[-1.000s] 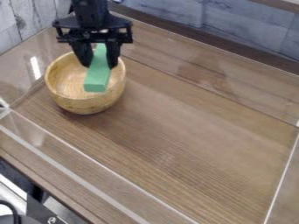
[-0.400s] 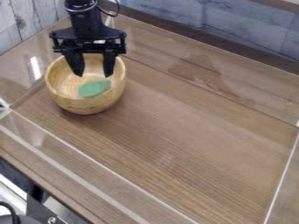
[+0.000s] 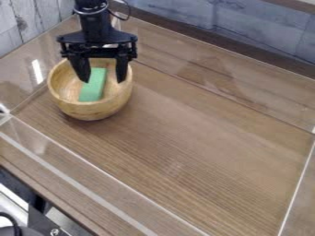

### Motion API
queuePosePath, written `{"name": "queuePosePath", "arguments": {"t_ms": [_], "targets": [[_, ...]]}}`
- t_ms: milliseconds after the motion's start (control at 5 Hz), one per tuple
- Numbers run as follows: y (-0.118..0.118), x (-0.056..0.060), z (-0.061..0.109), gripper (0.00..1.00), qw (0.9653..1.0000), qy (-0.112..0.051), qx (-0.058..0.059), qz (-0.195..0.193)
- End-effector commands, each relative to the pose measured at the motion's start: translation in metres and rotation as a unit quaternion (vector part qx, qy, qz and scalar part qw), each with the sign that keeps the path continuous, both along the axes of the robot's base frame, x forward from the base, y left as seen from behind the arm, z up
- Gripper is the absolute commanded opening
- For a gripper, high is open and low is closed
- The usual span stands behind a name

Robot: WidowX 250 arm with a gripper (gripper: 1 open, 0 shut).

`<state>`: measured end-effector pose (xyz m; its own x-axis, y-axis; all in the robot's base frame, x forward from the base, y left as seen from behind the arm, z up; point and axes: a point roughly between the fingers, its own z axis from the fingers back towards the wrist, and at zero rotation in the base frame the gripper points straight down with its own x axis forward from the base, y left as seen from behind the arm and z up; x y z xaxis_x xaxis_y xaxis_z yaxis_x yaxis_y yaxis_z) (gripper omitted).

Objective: Put green object into wooden bowl

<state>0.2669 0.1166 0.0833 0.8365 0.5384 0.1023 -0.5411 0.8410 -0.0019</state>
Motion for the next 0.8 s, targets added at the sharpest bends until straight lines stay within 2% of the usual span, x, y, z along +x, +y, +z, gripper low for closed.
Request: {"name": "queuePosePath", "arguments": {"t_ms": [0, 200, 600], "targets": [[0.003, 0.012, 0.015, 1.00, 0.9997, -0.023, 0.008, 0.006], [0.004, 0.015, 0.016, 1.00, 0.9997, -0.021, 0.005, 0.009], [0.014, 0.010, 0.033, 1.00, 0.9997, -0.018, 0.003, 0.017]]}}
